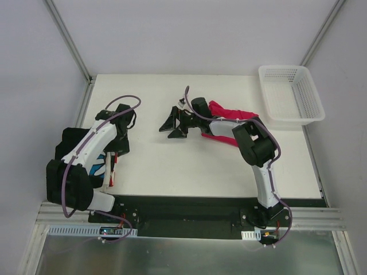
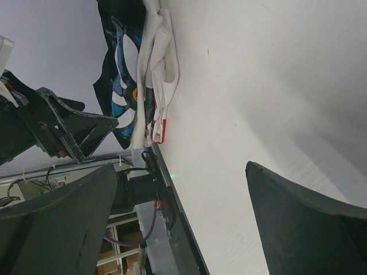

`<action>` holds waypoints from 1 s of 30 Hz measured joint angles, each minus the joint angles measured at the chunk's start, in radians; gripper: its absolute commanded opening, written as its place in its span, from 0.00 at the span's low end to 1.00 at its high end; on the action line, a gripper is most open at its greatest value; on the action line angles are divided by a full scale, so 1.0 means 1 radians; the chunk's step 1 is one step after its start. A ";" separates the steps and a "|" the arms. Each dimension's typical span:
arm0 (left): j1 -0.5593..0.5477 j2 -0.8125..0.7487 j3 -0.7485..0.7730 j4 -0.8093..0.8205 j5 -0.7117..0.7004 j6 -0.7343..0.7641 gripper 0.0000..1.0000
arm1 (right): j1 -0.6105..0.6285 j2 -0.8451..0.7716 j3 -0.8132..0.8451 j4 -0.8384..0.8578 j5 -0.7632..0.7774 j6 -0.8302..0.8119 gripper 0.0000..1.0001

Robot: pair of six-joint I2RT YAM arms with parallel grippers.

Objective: Fold and stack the t-shirts
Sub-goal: Put the neatly folded tshirt into the corner of the board with both arms

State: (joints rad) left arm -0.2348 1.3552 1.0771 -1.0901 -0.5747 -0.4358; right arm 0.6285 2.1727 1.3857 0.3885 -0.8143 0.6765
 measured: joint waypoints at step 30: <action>0.384 -0.399 -0.379 0.737 0.097 -0.206 0.80 | -0.167 -0.006 -0.130 0.132 -0.026 0.064 0.97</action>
State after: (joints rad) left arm 0.1490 0.9558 0.6979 -0.3527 -0.4782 -0.6415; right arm 0.4610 2.1666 1.2556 0.5209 -0.8402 0.7403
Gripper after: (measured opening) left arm 0.940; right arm 0.986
